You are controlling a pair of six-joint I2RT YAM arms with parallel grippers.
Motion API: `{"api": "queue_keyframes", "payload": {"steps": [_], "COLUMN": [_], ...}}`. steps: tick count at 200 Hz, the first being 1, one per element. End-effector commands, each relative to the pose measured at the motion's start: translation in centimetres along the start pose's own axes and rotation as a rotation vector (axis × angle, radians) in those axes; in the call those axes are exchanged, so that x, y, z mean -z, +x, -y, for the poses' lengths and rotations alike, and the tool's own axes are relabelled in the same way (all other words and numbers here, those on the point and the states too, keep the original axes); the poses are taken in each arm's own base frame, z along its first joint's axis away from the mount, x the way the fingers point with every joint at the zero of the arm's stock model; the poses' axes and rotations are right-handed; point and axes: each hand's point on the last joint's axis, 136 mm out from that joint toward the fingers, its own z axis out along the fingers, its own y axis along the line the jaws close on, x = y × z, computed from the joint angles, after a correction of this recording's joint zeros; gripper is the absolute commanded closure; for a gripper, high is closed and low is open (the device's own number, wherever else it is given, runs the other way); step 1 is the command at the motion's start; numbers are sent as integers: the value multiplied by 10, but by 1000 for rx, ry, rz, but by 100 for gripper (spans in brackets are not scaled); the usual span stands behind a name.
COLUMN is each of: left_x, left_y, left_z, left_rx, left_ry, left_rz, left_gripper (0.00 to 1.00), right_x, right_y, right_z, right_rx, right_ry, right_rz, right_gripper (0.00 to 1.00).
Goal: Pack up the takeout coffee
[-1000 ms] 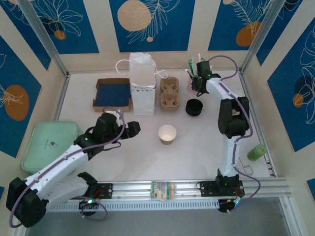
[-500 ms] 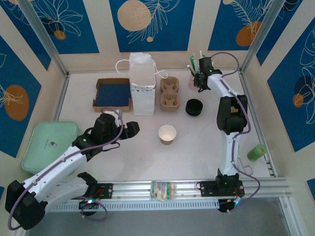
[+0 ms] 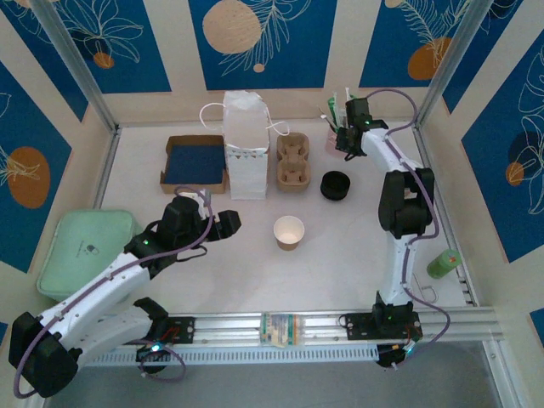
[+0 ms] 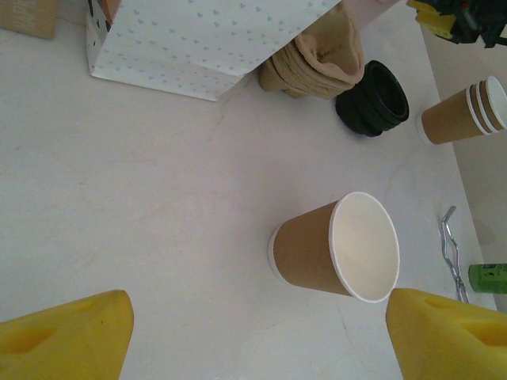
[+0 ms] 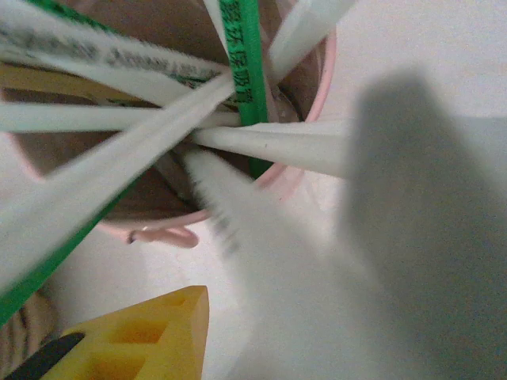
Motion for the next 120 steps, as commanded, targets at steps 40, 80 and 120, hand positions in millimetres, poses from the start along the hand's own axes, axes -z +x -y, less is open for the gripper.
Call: {"api": "queue_keyframes", "payload": {"steps": [40,80,120], "left_x": [1,-4,-12], "left_y": [1,5,10], "left_z": [-6,-7,-7], "left_rx": [-23,-20,-13], "left_ry": [-14,-7,4], "left_rz": [5,-5,-29], "left_gripper": [16,17,17], "right_x": [70,106,111], "right_y": [15,49,89], "right_z": [-6,-31,-50], "right_rx": [8,119,256], "right_ry": [-16,-120,-121], "right_rz": [47,-5,-156], "right_gripper": [59,55,54]}}
